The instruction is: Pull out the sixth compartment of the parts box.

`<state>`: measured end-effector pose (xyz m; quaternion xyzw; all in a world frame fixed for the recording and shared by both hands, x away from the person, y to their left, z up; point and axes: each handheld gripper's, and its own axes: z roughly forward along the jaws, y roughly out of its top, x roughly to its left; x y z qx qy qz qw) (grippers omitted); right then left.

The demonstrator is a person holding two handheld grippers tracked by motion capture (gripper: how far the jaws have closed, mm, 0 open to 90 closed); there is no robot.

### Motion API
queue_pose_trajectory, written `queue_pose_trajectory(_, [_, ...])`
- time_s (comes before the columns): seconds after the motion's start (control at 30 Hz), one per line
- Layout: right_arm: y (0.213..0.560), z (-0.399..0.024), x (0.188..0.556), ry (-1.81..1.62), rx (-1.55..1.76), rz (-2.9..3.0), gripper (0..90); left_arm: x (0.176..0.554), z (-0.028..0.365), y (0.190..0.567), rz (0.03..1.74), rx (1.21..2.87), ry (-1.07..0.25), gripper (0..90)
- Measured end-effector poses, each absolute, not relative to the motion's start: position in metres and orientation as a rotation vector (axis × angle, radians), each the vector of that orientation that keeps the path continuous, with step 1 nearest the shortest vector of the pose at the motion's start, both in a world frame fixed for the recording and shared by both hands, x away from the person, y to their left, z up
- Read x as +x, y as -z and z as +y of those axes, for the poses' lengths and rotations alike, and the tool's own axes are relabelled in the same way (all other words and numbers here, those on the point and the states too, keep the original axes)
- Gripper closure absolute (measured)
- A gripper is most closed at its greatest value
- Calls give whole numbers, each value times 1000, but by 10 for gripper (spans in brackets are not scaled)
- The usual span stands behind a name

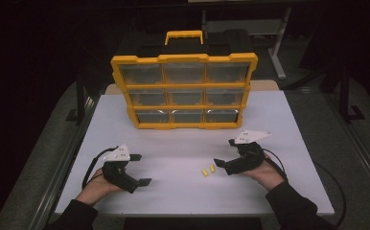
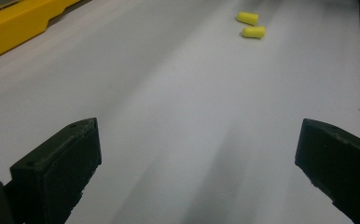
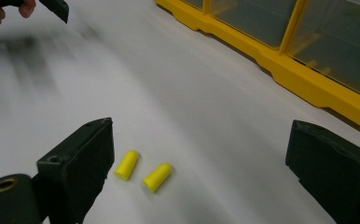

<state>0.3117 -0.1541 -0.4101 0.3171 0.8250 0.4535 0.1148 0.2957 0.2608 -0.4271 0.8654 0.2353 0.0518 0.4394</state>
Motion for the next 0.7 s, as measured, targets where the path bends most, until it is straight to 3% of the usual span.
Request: queue_pose_trajectory(0.7, [408, -143, 322, -1353, 915, 2416, 76, 296, 261, 427, 595, 2140, -117, 0])
